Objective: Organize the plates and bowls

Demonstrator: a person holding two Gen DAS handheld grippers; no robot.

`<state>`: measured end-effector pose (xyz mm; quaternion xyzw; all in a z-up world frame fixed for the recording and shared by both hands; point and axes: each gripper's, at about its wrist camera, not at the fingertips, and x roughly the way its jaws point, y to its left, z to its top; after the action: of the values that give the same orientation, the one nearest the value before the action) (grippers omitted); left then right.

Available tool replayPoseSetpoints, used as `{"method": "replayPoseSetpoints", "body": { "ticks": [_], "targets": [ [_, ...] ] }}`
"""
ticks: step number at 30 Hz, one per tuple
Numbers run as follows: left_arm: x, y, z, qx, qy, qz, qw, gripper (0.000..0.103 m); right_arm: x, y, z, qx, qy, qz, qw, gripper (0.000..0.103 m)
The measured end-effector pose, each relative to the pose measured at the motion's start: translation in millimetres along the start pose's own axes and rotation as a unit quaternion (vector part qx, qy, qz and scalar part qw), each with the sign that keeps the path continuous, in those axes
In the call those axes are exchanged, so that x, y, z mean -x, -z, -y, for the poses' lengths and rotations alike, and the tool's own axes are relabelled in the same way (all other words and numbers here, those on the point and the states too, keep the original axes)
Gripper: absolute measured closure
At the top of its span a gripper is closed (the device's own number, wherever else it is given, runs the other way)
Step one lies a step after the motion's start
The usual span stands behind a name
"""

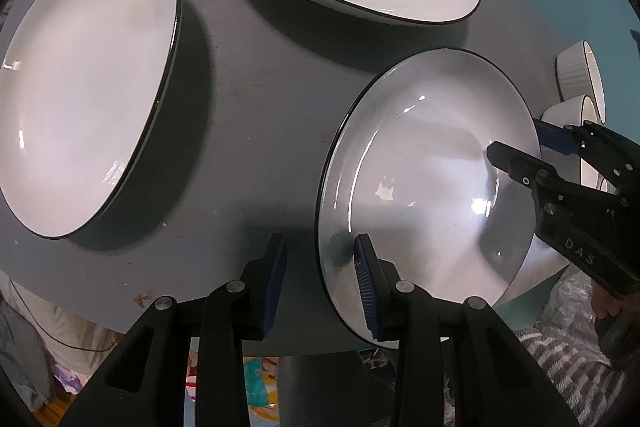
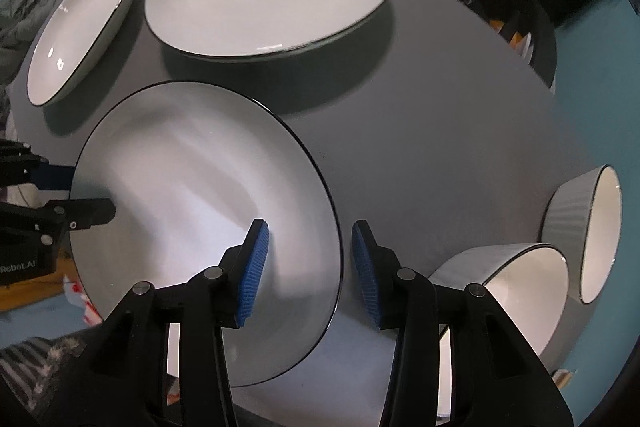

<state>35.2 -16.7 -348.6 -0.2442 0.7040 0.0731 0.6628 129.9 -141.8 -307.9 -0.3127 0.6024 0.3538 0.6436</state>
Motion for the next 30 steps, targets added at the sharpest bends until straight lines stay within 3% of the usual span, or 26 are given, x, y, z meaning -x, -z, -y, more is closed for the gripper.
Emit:
{"method": "replayPoseSetpoints", "body": {
  "ticks": [13, 19, 24, 30],
  "targets": [
    [5.9, 1.9, -10.0, 0.023, 0.013, 0.003, 0.9996, 0.068, -10.5, -0.9, 2.8, 0.023, -0.041, -0.018, 0.999, 0.062],
    [5.4, 10.9, -13.2, 0.031, 0.014, 0.010, 0.9994, 0.069, -14.6, -8.6, 14.1, 0.018, -0.055, -0.024, 0.998, 0.072],
    [3.0, 14.1, -16.3, 0.043, 0.021, 0.010, 0.9988, 0.076, -19.4, -17.2, 31.3, -0.006, -0.092, -0.034, 0.995, 0.082],
    [5.1, 15.8, -31.5, 0.082, 0.041, 0.010, 0.9958, 0.080, -33.3, -33.1, 51.1, -0.005, -0.119, -0.044, 0.992, 0.085]
  ]
}}
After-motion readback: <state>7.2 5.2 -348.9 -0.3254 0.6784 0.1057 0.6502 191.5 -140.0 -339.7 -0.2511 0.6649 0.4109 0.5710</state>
